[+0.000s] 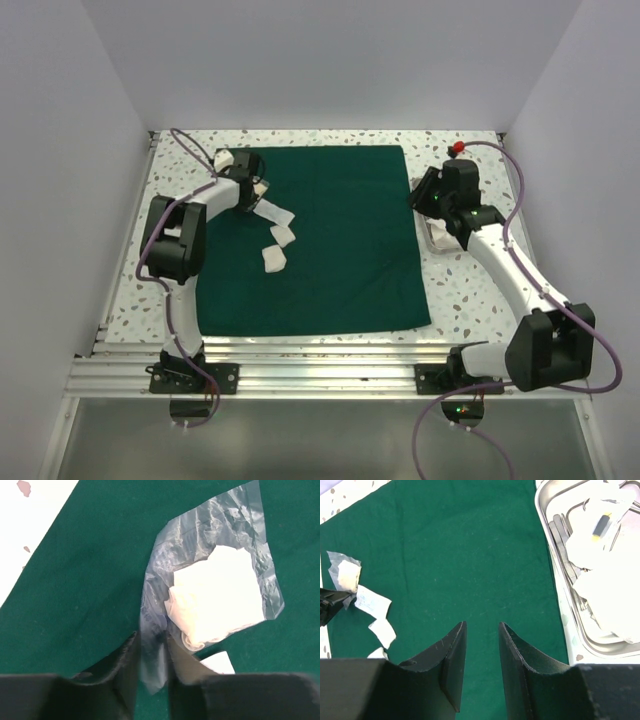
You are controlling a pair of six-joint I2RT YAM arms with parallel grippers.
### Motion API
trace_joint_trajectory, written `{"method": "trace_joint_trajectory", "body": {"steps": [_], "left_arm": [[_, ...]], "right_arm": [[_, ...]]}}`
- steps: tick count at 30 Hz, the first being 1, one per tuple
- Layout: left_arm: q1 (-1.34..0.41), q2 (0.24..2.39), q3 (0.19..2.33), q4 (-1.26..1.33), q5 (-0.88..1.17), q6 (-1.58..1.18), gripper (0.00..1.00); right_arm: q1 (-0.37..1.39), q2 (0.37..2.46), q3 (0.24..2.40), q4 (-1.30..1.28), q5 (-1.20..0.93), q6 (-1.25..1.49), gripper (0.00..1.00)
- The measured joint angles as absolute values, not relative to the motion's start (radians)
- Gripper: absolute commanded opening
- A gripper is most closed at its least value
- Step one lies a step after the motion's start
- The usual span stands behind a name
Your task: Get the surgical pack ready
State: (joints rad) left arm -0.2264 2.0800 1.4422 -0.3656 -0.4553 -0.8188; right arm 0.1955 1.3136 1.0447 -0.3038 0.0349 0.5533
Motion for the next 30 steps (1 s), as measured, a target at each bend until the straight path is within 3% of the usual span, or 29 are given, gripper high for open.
{"method": "trace_joint_trajectory", "body": {"steps": [2,3,12,22,30], "left_arm": [[-0.231,2.08,1.442,-0.364,-0.457,-0.821,0.04],[-0.233,2.08,1.442,-0.363,-0.457,-0.822,0.0],[-0.255,2.04,1.368,-0.287,-0.413,-0.754,0.0],[-0.352,1.691,1.14,-0.212,-0.267,-0.694,0.0],[-0.418,1.461,1.097,-0.206,-0.319,-0.675,0.0]], "right_arm": [[0.196,1.312,1.045,-0.305,0.035,0.553,0.36],[0.196,1.311,1.045,-0.306,0.035,0.553,0.36],[0.196,1.282,1.042,-0.31,0.033,0.553,0.37],[0.204,1.283,1.029,-0.297,-0.024,0.557,0.37],[0.238,1.318,1.001,-0.205,-0.165,0.569,0.63]]}}
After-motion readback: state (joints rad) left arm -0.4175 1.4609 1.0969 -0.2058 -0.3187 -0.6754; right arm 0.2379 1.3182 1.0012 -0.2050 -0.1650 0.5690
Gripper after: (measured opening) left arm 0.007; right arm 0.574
